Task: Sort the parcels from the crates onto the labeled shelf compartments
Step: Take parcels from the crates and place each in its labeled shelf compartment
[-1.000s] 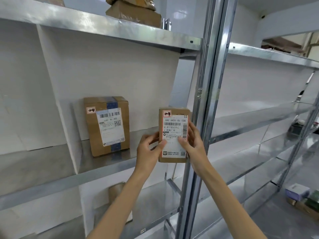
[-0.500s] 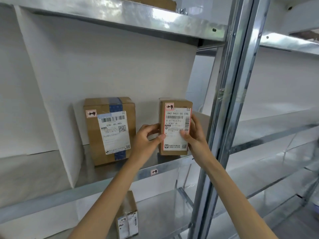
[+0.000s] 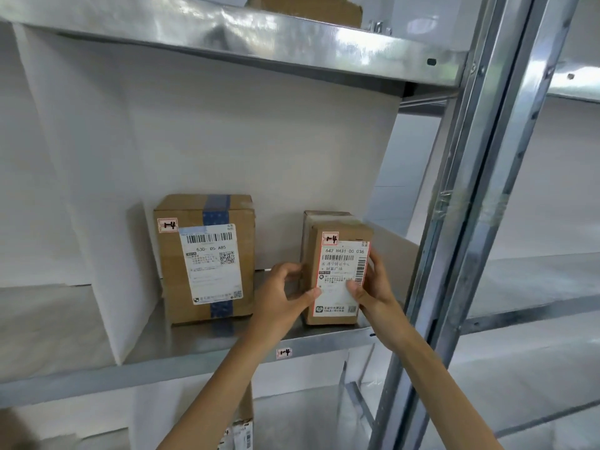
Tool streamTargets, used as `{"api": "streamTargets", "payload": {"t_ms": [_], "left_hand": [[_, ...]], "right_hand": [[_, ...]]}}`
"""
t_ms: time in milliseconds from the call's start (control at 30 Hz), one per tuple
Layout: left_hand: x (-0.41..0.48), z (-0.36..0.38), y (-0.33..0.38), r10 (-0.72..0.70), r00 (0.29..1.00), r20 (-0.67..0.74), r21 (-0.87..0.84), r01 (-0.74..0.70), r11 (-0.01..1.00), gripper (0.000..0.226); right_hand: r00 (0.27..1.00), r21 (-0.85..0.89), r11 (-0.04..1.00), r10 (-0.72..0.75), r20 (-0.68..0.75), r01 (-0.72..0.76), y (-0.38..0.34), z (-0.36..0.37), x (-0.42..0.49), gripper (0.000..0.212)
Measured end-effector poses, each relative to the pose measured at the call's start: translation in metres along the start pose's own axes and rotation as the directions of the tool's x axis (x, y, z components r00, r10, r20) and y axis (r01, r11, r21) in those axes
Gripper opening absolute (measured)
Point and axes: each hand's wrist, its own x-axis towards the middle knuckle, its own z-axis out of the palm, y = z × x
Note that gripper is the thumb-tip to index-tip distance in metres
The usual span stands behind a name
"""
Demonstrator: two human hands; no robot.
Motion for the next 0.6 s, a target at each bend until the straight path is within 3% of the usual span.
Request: {"api": "streamTargets", "payload": {"t_ms": [600], "left_hand": [[0.020, 0.018, 0.003, -0.063, 0.992, -0.107, 0.020, 0.065, 0.998, 0.037]], "right_hand": [[0.999, -0.066, 0.998, -0.016, 0.034, 0.019, 0.013, -0.004, 0.037, 0.053]]}}
